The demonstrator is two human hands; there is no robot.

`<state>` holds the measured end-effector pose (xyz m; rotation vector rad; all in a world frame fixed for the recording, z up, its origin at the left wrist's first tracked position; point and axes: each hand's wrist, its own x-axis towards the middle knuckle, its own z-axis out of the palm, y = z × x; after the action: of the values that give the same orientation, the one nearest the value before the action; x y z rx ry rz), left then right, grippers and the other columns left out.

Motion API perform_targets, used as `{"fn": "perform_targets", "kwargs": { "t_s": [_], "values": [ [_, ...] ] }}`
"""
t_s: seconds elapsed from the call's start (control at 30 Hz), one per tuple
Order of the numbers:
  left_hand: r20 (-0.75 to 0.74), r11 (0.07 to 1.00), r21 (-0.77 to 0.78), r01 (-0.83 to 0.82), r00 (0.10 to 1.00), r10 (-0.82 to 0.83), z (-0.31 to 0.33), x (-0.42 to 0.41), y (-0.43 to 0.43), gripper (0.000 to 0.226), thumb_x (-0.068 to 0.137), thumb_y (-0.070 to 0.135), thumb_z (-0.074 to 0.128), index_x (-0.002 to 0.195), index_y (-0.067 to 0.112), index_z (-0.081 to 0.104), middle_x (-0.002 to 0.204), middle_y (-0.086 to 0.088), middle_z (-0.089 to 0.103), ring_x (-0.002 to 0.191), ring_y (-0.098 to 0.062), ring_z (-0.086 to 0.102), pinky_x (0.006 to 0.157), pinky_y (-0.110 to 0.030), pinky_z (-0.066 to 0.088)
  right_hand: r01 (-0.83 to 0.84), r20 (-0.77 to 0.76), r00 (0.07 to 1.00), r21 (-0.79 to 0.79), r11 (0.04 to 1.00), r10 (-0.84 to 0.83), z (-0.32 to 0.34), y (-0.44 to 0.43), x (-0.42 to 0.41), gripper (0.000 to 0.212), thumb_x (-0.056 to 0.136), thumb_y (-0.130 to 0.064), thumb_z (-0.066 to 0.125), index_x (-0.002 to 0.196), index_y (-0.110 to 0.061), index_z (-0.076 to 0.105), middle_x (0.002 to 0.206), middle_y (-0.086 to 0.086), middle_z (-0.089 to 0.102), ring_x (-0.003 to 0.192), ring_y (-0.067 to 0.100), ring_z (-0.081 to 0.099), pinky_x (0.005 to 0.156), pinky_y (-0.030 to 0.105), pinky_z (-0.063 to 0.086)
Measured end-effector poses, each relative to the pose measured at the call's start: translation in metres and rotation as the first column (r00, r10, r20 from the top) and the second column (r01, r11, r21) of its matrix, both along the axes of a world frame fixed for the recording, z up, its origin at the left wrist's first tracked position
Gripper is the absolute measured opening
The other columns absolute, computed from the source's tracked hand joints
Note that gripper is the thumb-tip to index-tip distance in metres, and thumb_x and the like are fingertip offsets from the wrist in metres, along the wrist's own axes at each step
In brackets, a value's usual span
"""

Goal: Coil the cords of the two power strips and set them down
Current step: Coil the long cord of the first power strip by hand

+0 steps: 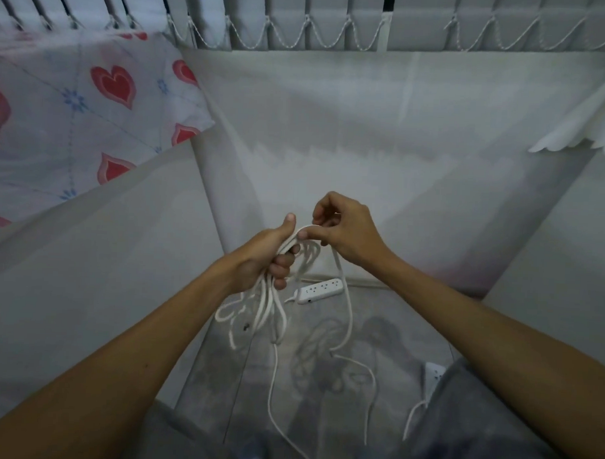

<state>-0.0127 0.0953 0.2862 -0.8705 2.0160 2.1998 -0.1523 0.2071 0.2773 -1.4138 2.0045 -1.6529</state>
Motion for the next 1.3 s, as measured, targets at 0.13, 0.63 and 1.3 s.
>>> {"fn": "perform_targets", "kwargs": {
  "t_s": [0.13,0.63,1.3],
  "values": [
    [0.013,0.984,0.157,0.077,0.997,-0.081,0.012,0.007,-0.005,0.052,0.09,0.066,0.047,0.068,0.019,0.043,0.045,0.008,0.02,0.033,-0.006,0.016,0.036,-0.018,0.02,0.017,0.06,0.998,0.077,0.997,-0.022,-0.011,-0.005,-0.008,0.037,0.067,-0.04,0.088,0.083,-0.015,0.066,0.082,0.001,0.071,0.068,0.012,0.066,0.067,0.036,0.055],
    [-0.365,0.791,0.571,0.218,0.931,0.007,0.024,0.019,-0.021,0.045,0.093,0.049,0.044,0.065,0.014,0.046,0.036,0.007,0.018,0.028,-0.008,0.012,0.03,-0.014,0.024,-0.732,0.849,0.287,-0.105,0.674,0.444,-0.05,0.004,-0.032,0.082,0.076,-0.043,0.08,0.144,-0.014,0.045,0.144,0.02,0.047,0.134,0.041,0.043,0.114,0.063,0.024],
    [0.052,0.652,0.551,-0.521,0.802,0.596,-0.063,-0.026,-0.002,0.043,0.092,0.007,0.051,0.058,0.019,0.029,0.035,0.006,0.02,0.024,-0.007,0.015,0.028,-0.013,0.015,-0.203,0.876,0.482,0.145,0.968,-0.031,-0.033,0.006,-0.024,0.03,0.088,-0.015,0.07,0.071,-0.016,0.046,0.048,-0.004,0.029,0.034,0.008,0.021,0.032,0.018,0.022]
  ]
}}
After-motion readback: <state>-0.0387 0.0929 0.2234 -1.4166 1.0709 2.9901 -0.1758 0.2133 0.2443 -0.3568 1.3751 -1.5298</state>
